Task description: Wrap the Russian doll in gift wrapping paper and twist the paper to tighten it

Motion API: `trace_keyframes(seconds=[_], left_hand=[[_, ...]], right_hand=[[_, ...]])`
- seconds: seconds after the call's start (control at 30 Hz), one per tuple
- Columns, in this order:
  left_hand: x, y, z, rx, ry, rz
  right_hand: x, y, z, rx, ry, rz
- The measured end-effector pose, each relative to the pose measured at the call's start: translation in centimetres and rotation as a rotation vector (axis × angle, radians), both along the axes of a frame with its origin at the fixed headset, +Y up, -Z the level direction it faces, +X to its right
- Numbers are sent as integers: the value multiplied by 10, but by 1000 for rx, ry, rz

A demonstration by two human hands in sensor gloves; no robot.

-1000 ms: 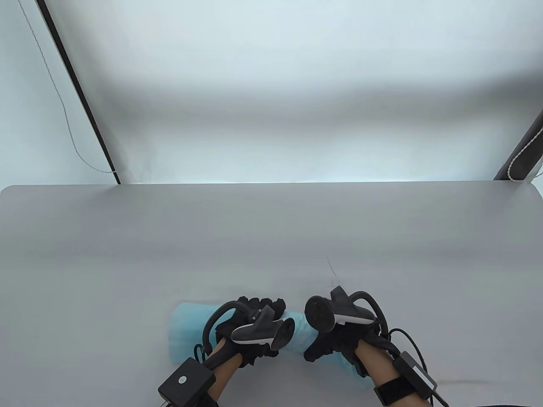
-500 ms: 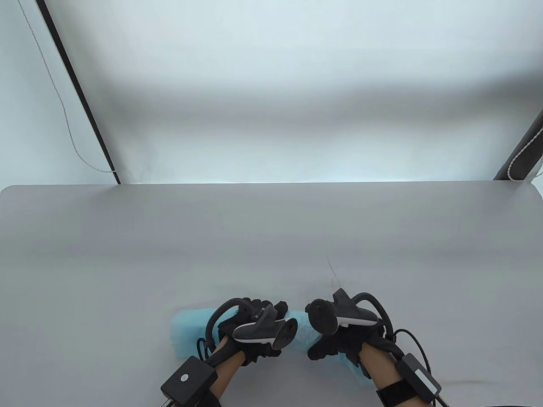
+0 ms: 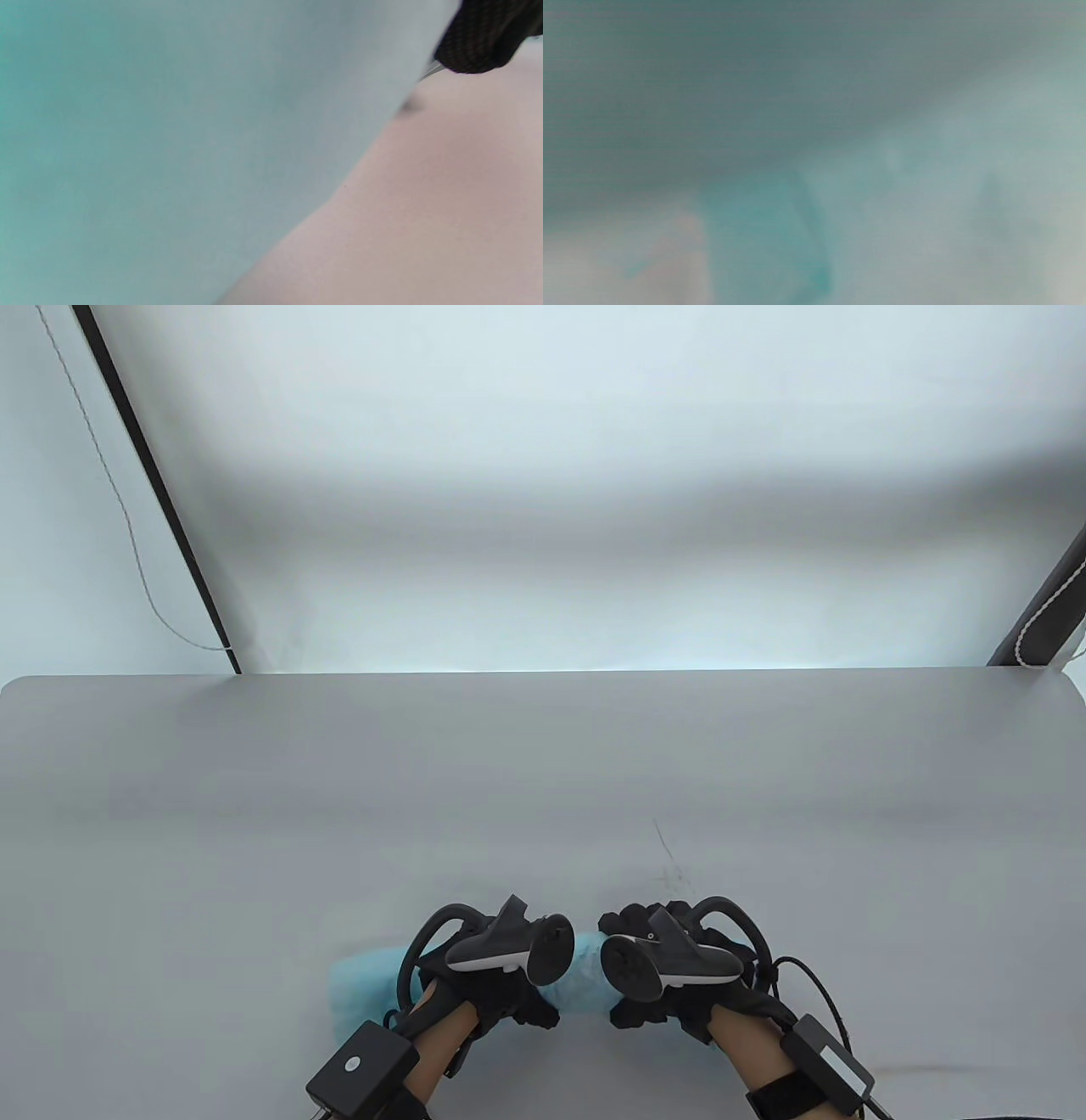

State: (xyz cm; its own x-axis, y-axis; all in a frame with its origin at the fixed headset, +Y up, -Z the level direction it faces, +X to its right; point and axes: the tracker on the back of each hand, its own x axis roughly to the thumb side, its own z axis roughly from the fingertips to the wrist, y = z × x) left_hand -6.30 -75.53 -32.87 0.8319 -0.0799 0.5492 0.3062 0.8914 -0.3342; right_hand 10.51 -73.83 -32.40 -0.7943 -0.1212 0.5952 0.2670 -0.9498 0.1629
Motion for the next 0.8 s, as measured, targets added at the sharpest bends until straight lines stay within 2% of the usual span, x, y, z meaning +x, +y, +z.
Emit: trace_keyframes(seconds=[0.13,0.3,0.4,0.5,0.6,0.7,0.8], left_hand=[[6,2,4,82,-28,-50],[15,0,11,247,-101,-102],[17,-2,13,339,-152,-129],[15,-2,13,345,-173,-82],[16,0,7,261,-158,-79],[14,1,0,160,-115,-58],[6,0,-9,-7,-36,8]], right_hand=[[6,-1,-8,-102,-43,-48],[22,-9,-20,-337,-130,-181],[25,-11,-23,-383,-153,-196],[26,-10,-21,-363,-145,-194],[24,-7,-15,-310,-126,-155],[17,-2,-10,-205,-82,-82],[7,-1,-3,-30,-15,6]])
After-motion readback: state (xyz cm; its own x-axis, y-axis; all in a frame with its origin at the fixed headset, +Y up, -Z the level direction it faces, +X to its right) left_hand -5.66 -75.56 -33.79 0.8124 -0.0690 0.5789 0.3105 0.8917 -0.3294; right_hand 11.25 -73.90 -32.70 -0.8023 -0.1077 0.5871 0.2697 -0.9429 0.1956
